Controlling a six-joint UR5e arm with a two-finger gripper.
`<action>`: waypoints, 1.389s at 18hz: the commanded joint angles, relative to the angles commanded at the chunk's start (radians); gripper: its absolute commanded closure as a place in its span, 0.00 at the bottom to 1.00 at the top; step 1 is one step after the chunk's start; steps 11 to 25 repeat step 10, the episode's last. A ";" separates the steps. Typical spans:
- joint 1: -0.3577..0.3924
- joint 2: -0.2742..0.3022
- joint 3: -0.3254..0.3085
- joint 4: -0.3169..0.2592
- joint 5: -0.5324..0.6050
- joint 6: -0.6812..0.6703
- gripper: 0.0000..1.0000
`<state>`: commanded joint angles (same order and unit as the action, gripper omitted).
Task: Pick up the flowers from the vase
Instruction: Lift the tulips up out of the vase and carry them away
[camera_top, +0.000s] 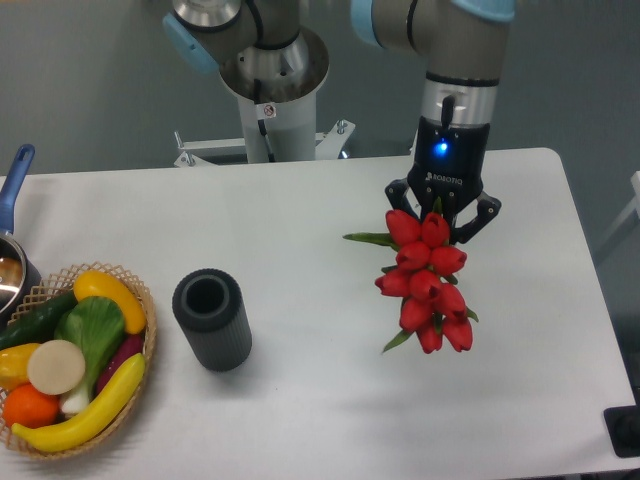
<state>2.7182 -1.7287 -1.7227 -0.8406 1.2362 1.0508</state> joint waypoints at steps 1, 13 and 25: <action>-0.002 -0.006 0.002 -0.002 0.032 0.000 1.00; -0.092 -0.066 0.014 -0.077 0.250 0.025 1.00; -0.092 -0.066 0.014 -0.077 0.250 0.025 1.00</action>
